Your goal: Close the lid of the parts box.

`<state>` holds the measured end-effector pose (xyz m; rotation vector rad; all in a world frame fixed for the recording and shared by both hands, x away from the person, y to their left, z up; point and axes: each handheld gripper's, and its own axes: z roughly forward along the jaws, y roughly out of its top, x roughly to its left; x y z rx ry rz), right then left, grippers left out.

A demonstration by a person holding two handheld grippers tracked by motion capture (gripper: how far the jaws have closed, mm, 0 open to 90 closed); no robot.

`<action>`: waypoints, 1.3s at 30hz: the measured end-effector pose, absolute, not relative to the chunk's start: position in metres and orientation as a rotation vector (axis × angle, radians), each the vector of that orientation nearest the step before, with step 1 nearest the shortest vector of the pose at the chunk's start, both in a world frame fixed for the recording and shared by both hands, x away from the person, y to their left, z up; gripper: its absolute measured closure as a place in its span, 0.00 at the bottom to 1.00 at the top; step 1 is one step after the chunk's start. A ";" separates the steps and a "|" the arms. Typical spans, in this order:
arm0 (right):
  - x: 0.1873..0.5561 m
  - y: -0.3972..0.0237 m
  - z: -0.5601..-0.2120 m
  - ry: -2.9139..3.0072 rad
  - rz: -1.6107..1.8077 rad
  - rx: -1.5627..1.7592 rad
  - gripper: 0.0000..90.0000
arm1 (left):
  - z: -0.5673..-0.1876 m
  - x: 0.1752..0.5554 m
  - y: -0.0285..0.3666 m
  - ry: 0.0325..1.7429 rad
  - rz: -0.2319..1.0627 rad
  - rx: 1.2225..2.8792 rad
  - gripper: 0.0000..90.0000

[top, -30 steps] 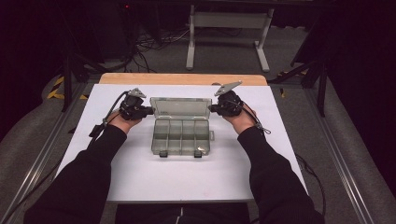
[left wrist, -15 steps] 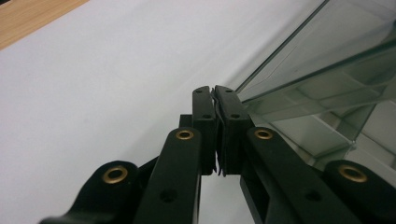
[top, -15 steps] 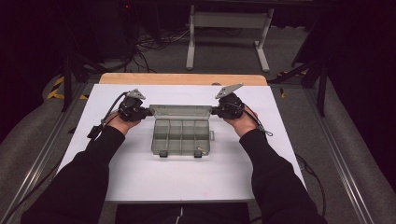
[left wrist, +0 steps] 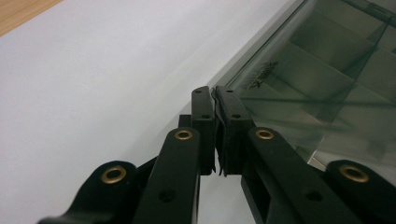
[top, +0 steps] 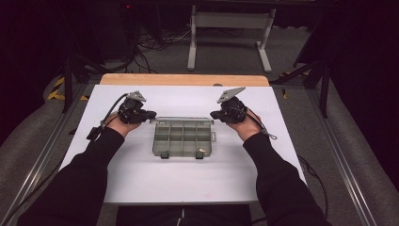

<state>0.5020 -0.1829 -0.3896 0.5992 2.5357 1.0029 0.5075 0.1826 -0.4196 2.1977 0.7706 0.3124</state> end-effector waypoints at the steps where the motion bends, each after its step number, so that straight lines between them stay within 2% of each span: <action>1: 0.501 -0.183 -0.389 2.540 1.002 0.599 1.00 | -0.419 0.507 0.183 0.769 0.311 2.197 0.96; 16: 0.481 -0.183 -0.383 2.591 1.014 0.538 1.00 | -0.409 0.490 0.184 0.725 0.194 2.210 0.95; 39: 0.443 -0.172 -0.387 2.663 0.988 0.443 1.00 | -0.404 0.453 0.176 0.594 0.160 2.269 0.93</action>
